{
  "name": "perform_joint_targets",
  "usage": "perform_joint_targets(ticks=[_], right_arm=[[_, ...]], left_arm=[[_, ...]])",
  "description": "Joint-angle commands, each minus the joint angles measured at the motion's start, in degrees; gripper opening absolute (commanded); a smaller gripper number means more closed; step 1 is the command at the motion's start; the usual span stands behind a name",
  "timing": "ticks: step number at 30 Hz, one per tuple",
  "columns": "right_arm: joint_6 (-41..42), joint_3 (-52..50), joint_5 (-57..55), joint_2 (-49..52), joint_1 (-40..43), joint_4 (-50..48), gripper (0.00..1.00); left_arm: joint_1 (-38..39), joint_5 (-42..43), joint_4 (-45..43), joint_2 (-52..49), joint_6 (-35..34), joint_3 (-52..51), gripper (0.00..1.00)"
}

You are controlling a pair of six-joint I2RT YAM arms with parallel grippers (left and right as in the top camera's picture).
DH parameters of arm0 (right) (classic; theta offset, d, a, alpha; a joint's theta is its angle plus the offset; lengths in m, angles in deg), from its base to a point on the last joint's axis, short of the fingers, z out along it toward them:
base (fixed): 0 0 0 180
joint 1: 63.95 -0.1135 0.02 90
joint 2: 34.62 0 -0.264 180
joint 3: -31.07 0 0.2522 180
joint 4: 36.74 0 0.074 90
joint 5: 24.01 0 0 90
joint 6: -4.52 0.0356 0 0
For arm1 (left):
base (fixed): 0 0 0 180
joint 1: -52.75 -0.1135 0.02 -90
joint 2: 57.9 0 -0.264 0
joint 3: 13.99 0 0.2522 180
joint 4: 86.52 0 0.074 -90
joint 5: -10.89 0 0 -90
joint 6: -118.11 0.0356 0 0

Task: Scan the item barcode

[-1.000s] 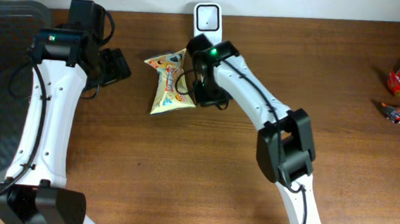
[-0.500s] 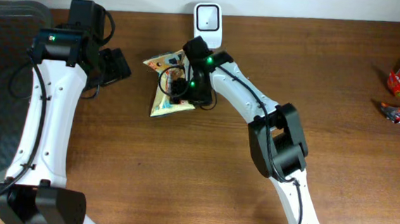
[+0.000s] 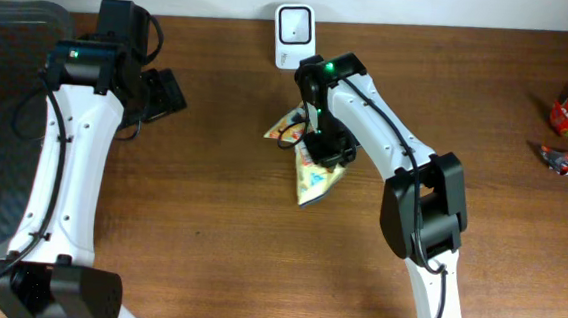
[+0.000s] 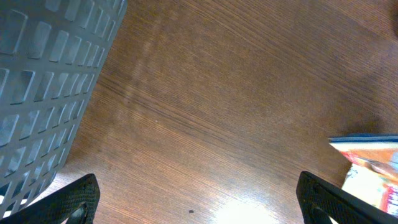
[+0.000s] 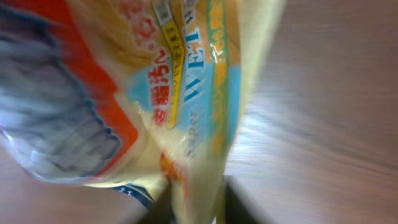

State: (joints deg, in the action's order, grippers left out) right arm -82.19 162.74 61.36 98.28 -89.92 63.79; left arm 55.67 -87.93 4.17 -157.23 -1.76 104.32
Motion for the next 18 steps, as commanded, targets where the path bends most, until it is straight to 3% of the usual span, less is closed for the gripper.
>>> perform_joint_targets(ticks=[1, 3, 6, 12, 17, 18], right_arm=[[6.5, 0.7, -22.1, -1.9, 0.8, 0.7, 0.72], [15.3, 3.7, -21.2, -1.9, 2.2, 3.5, 0.71], [18.9, 11.4, -15.2, -3.9, 3.1, 6.3, 0.68], [25.0, 15.6, -9.4, -20.3, 3.1, 10.6, 0.81], [28.0, 0.9, -10.1, -35.1, 2.8, 10.4, 0.85], [30.3, -3.5, -11.3, -38.0, 2.8, 9.4, 0.91]], left_arm=[[-0.1, 0.0, 0.0, -0.1, -0.5, 0.1, 0.99], [-0.1, 0.0, 0.0, -0.1, -0.5, 0.1, 0.99], [-0.1, 0.0, 0.0, -0.1, -0.5, 0.1, 0.99], [-0.1, 0.0, 0.0, -0.1, -0.5, 0.1, 0.99], [-0.1, 0.1, -0.7, -0.1, -0.5, 0.1, 0.99], [-0.1, 0.7, -1.8, -0.1, -0.5, 0.1, 0.99]])
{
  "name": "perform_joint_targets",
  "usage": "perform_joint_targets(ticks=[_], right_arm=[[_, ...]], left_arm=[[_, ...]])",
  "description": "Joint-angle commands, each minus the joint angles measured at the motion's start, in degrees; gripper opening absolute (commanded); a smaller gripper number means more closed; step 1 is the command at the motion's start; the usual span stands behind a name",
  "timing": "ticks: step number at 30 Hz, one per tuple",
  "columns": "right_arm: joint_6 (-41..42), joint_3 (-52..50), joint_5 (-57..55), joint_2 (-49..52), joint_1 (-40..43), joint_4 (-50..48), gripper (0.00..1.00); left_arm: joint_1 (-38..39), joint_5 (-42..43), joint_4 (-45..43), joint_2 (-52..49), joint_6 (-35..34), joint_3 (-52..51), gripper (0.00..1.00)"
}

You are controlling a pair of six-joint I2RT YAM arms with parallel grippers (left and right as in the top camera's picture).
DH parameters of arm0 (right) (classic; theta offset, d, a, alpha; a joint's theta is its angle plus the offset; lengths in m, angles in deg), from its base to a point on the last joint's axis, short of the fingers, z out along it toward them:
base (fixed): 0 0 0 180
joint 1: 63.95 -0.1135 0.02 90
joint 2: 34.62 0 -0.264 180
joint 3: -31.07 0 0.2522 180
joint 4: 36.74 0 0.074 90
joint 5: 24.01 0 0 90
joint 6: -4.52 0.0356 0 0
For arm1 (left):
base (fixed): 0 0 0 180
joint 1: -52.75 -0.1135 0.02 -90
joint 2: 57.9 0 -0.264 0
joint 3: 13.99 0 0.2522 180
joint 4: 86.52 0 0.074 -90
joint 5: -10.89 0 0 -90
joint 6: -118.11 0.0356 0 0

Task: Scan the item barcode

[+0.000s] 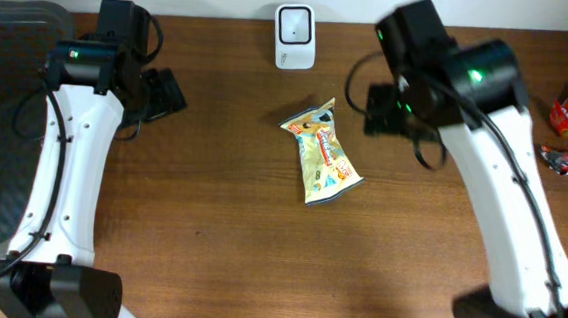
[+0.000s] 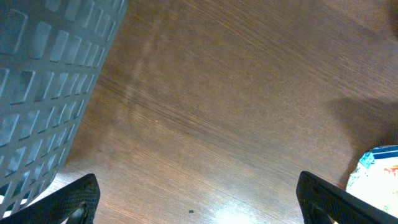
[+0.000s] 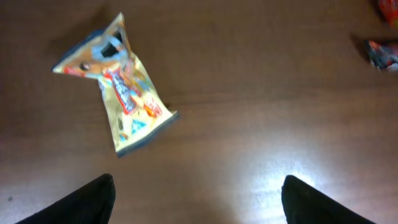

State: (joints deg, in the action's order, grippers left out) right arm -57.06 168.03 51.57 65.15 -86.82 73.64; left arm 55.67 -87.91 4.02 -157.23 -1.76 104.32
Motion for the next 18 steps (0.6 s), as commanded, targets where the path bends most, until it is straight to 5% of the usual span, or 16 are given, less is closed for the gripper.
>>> perform_joint_targets(ticks=[1, 7, 10, 16, 18], right_arm=[[6.7, -16.2, -1.0, -9.1, -0.3, -5.2, 0.99], [6.8, -37.1, 9.6, -11.5, 0.4, -27.1, 0.98], [6.8, -44.6, 18.8, -11.1, 5.5, -35.9, 0.98], [6.8, -47.7, 25.3, -11.1, 10.4, -37.1, 1.0], [6.8, -50.6, 25.9, -11.0, 10.5, -40.1, 0.7]], left_arm=[[-0.1, 0.9, -1.9, -0.1, -0.5, 0.1, 0.99], [0.9, 27.1, -11.0, -0.1, 6.3, 0.1, 0.99], [5.2, 33.5, -13.6, -2.7, 19.6, 0.1, 0.99], [12.1, 34.1, -22.7, -15.9, 20.3, 0.1, 0.99], [13.6, 34.1, -27.5, -21.2, 20.3, 0.1, 0.96]])
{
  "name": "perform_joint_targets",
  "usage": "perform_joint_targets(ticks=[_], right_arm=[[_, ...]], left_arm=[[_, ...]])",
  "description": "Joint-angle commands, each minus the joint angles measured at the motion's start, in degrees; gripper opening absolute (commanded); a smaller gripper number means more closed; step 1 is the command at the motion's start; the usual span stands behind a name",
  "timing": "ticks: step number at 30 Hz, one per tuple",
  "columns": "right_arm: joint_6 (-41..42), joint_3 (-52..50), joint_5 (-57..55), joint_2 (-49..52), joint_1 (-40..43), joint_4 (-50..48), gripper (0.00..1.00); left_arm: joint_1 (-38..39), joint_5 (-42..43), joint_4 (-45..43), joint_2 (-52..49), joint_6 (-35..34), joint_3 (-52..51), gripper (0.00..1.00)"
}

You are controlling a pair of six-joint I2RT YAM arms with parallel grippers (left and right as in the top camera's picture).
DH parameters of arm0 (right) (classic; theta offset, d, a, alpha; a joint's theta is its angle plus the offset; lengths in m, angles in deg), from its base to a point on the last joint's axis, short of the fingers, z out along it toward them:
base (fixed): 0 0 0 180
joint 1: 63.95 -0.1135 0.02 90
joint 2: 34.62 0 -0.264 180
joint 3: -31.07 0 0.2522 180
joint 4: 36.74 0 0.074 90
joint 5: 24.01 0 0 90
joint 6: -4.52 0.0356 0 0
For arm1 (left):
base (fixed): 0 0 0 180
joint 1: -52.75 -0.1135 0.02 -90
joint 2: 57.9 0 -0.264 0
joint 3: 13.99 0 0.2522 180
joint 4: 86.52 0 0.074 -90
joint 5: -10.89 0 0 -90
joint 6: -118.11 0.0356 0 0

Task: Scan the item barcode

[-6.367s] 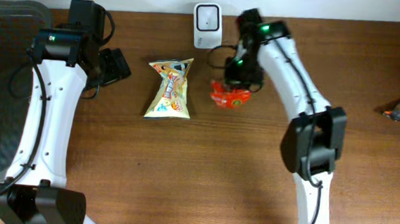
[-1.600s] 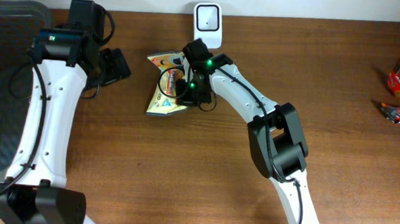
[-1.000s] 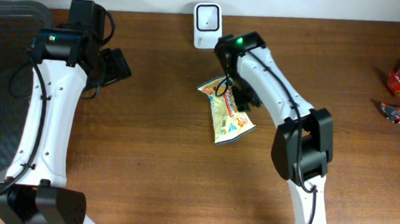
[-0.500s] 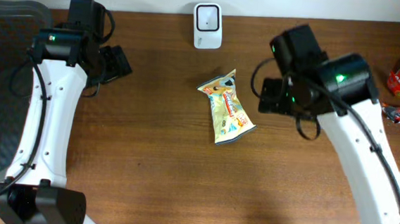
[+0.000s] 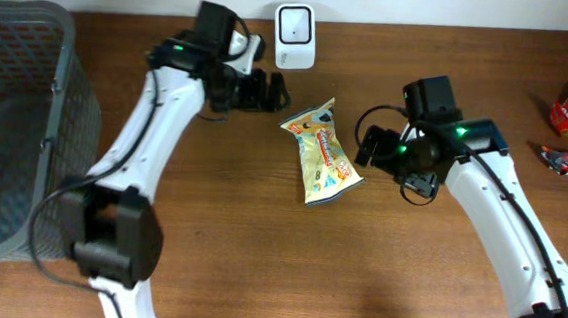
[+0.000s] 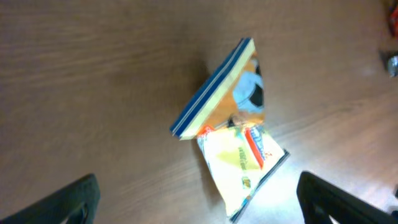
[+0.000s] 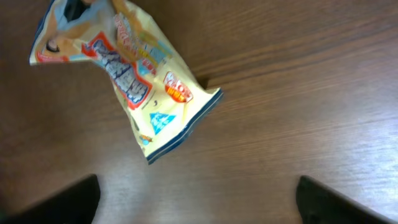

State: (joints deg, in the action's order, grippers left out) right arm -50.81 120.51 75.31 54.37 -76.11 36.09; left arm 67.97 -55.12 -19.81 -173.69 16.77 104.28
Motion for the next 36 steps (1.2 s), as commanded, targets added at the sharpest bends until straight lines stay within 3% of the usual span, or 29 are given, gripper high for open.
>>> perform_joint_targets(ticks=[1, 4, 5, 6, 8, 10, 13, 14, 16, 22, 24, 25, 29, 32, 36], right_arm=[[1.7, -5.2, 3.2, -0.2, -0.2, -5.8, 0.55], [5.0, -12.7, 10.1, 0.6, -0.2, -21.0, 0.47], [5.1, -15.3, 14.5, 1.2, -0.3, -28.7, 0.37], [5.6, -17.1, 17.4, 2.2, -0.6, -35.1, 0.33], [10.0, -18.2, 17.1, 5.7, -1.4, -40.4, 0.27], [12.5, -18.2, 17.2, 9.5, -2.1, -42.0, 0.21], [15.0, -18.2, 17.2, 16.3, -4.0, -42.4, 0.19], [15.9, -18.2, 17.0, 18.5, -4.3, -42.2, 0.2], [15.8, -18.2, 15.2, 21.4, -4.2, -41.9, 0.17], [7.6, -15.1, 7.5, 22.6, -0.6, -35.2, 0.16], [5.9, -14.5, 7.1, 22.6, 0.0, -34.4, 0.17], [5.8, -14.5, 7.1, 22.6, 0.0, -34.4, 0.2], [1.7, -14.4, 8.0, 22.6, 0.0, -35.4, 0.21], [-5.9, -13.0, 9.9, 22.6, 1.1, -33.0, 0.21], [-5.9, -13.0, 9.9, 22.6, 2.5, -32.3, 0.19]], left_arm=[[1.6, 1.3, -5.5, -6.2, 1.8, 0.2, 0.93], [1.6, 1.1, -9.4, -10.5, 1.8, 0.2, 0.91], [1.6, 1.1, -10.0, -11.9, 1.8, 0.2, 0.86], [1.6, 1.1, -10.5, -12.8, 1.8, 0.2, 0.79], [1.6, 1.2, -10.9, -14.8, 1.6, 0.2, 0.75], [1.8, 1.8, -10.6, -15.6, 1.6, 0.2, 0.8], [2.6, 2.4, -10.4, -16.3, 1.6, 0.2, 0.8], [2.9, 2.4, -10.4, -16.5, 1.6, 0.2, 0.78], [3.3, 2.3, -9.9, -17.4, 1.6, 0.2, 0.6], [3.3, -0.8, -2.6, -18.3, 2.5, 1.4, 0.54], [3.3, 0.4, -2.4, -18.3, 2.5, 2.3, 0.59], [3.3, 4.1, -3.5, -18.3, 2.5, 2.4, 0.69], [3.4, 21.8, -7.7, -18.3, 4.2, 2.4, 0.78], [2.2, 22.8, -7.0, -18.3, 9.2, 3.5, 0.78], [-1.5, 23.6, 0.8, -18.2, 15.1, 12.5, 0.82]])
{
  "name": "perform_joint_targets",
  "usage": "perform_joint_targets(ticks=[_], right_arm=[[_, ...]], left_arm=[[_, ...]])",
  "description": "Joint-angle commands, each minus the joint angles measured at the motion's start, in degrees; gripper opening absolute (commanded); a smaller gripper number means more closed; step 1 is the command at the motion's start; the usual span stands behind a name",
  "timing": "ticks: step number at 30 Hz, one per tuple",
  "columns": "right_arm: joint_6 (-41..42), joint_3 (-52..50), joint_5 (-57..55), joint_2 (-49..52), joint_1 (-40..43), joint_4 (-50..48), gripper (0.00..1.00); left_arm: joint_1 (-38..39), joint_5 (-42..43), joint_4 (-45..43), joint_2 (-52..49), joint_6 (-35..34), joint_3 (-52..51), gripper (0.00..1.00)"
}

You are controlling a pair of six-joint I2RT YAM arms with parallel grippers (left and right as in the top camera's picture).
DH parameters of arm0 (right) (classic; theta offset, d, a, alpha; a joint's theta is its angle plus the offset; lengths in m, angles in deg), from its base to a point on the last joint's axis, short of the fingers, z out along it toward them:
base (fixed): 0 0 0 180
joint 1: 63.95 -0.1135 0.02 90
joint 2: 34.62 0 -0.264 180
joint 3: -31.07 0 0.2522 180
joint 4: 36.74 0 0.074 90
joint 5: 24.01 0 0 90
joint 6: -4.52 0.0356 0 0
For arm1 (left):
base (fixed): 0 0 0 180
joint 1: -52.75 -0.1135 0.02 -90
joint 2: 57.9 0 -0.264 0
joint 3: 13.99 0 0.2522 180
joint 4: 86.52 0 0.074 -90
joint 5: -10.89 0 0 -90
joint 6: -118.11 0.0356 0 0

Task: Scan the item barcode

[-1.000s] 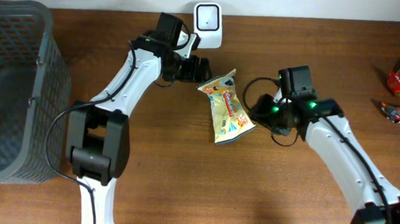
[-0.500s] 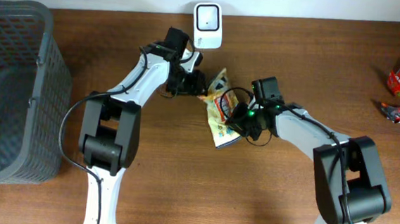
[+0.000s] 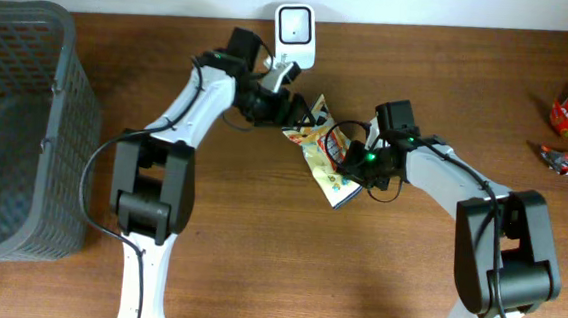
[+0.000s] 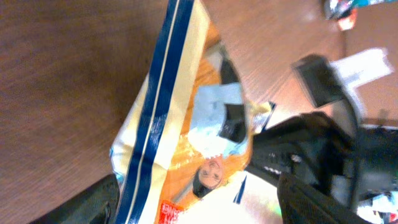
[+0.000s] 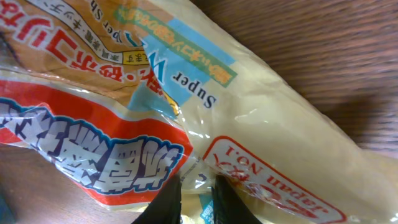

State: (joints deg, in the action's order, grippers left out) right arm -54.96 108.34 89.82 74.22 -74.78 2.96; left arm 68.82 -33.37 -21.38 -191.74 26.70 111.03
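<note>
The yellow and orange snack bag (image 3: 326, 167) lies in the middle of the table, just below the white scanner (image 3: 295, 34). My right gripper (image 3: 352, 160) is at the bag's right side. In the right wrist view its fingers (image 5: 168, 202) are shut on a fold of the bag (image 5: 186, 93). My left gripper (image 3: 289, 109) is at the bag's upper left end. It stands open (image 4: 199, 202), with the bag's blue-edged top (image 4: 186, 124) between its wide-set fingers. No barcode shows.
A grey mesh basket (image 3: 33, 21) stands at the left edge of the table. Red wrappers lie at the far right. The scanner stands against the back edge, close behind my left gripper.
Both grippers were open and apart from the bag lying on the table. Now the right one is shut on the bag's right side and the left one, still open, straddles its top end.
First my right gripper held the bag in front of the scanner, with the left arm far off by the basket. Then the bag lay loose on the table and the right gripper was open. The left arm came over near the scanner. Now both grippers are at the bag.
</note>
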Motion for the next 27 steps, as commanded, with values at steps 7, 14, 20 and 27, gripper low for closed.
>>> perform_joint_targets(ticks=[7, 14, 20, 27], right_arm=[[-1.8, -0.8, -4.6, 2.8, 1.2, 0.3, 0.23], [-1.8, -0.8, -4.6, 2.8, 1.2, 0.3, 0.22], [-1.8, -0.8, -4.6, 2.8, 1.2, 0.3, 0.19], [-18.7, 12.9, -12.7, 2.8, 1.4, 16.4, 0.15]], left_arm=[[3.4, -5.3, 6.8, -5.8, 5.2, 5.9, 0.99], [4.5, -7.0, 7.5, -8.7, 5.2, 5.9, 0.73], [2.4, -14.3, 8.3, -8.7, 2.2, 6.4, 0.0], [-6.4, -17.1, 30.1, -8.6, -2.4, 15.7, 0.0]])
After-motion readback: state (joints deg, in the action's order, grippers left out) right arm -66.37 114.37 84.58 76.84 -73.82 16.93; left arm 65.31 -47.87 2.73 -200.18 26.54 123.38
